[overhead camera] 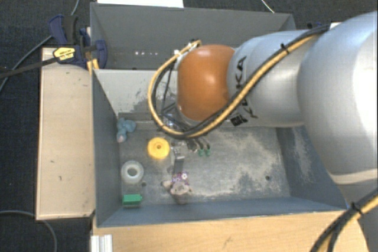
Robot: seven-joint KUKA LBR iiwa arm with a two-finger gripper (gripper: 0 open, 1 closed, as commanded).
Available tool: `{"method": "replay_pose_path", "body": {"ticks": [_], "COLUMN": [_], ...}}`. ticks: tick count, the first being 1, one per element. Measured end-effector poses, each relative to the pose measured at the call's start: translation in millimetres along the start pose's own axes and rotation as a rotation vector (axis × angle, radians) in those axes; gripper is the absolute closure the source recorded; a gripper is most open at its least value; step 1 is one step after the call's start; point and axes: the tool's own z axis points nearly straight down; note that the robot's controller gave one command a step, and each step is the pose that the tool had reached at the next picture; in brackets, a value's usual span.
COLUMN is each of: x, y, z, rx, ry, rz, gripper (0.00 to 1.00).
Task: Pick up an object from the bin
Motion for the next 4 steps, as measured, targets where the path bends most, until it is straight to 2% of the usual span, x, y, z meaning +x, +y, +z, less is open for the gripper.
{"method": "replay_pose_path", "body": {"ticks": [1,2,3,4], "x": [-27.5,-35.5,-35.5,-33.9], "y": [2.2,2.3,2.3,-7.6], "z": [40.1,39.5,39.6,-43.7], "rx": [-0.001,-0.002,-0.002,-0.002], "ry": [-0.002,-0.006,-0.005,-0.002], "rz": [-0.250,-0.063,-0.061,-0.035], "gripper": [0.00,1.00,1.00,1.00]}}
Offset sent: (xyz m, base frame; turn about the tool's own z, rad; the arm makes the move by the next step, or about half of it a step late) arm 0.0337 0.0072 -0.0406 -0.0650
